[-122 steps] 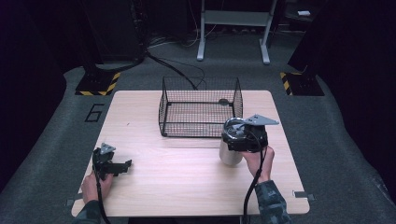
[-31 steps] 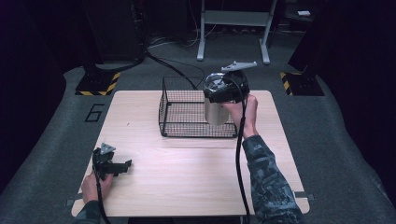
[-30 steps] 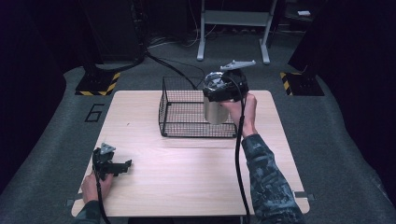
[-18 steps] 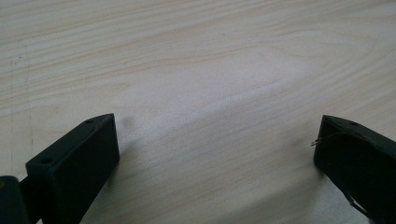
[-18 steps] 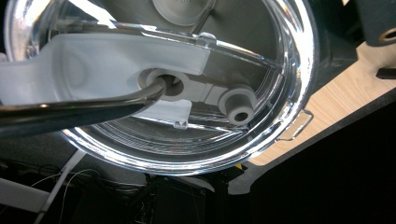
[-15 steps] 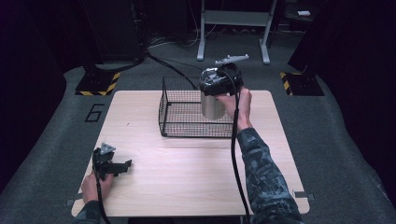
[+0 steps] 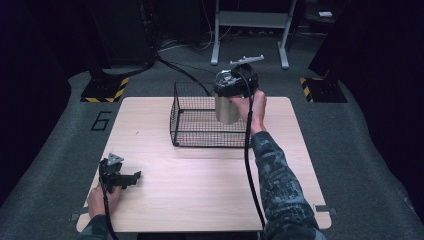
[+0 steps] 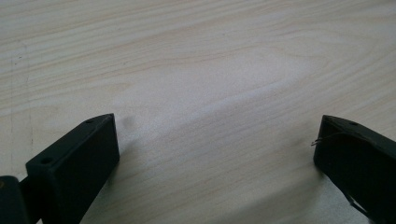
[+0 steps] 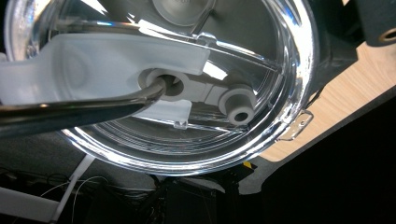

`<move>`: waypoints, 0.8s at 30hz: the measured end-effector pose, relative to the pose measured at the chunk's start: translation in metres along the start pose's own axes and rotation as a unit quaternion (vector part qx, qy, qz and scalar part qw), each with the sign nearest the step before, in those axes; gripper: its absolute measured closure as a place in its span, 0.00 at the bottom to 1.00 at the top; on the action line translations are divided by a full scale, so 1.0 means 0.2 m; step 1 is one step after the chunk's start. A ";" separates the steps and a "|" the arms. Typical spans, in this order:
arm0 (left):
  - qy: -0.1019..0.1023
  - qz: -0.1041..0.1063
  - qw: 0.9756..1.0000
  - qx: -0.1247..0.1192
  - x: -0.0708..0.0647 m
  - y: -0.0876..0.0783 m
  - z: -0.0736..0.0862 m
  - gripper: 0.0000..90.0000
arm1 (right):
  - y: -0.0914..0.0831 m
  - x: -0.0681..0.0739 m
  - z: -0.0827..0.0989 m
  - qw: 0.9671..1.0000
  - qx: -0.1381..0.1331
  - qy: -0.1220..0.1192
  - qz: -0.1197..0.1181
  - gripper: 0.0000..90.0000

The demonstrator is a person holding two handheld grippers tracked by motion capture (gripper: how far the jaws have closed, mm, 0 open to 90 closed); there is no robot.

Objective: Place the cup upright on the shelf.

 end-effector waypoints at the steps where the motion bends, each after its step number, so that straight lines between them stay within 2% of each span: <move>1: 0.000 0.000 1.000 0.000 0.00 0.00 0.00 0.00 | 0.01 0.00 0.00 1.000 0.001 -0.003 0.002 0.04; 11: 0.002 -0.001 1.000 0.000 0.00 0.00 0.00 0.00 | 0.08 -0.01 -0.01 1.000 0.001 -0.014 0.015 0.04; 12: 0.003 -0.001 1.000 0.000 0.00 0.00 0.00 0.00 | 0.09 -0.01 -0.01 1.000 -0.001 -0.005 0.017 0.04; 14: 0.002 -0.001 1.000 0.001 0.00 0.00 0.00 0.00 | 0.11 -0.01 -0.01 1.000 -0.001 -0.005 0.017 0.04; 15: 0.002 -0.001 1.000 0.001 0.00 0.00 0.00 0.00 | 0.12 -0.02 -0.01 1.000 0.000 -0.013 0.016 0.04; 16: 0.002 -0.001 1.000 0.001 0.00 0.00 0.00 0.00 | 0.12 -0.01 0.00 1.000 0.001 -0.004 0.019 0.04; 22: 0.003 -0.002 1.000 0.000 0.00 0.00 0.00 0.00 | 0.18 -0.02 0.01 1.000 0.005 -0.013 0.020 0.04; 23: 0.003 -0.001 1.000 0.000 0.00 0.00 0.00 0.00 | 0.19 -0.01 0.01 1.000 0.003 -0.005 0.022 0.04; 24: 0.010 0.000 1.000 0.006 0.01 0.00 0.00 0.00 | 0.19 -0.01 0.01 1.000 0.006 -0.010 0.022 0.04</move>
Point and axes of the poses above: each handheld gripper's, and its own axes: y roughly forward along the jaws, z roughly out of its underside, x roughly to its left, the point moved 8 cm from there along y, roughly forward along the jaws, and after that the axes turned 8 degrees about y, right-handed, at the moved point
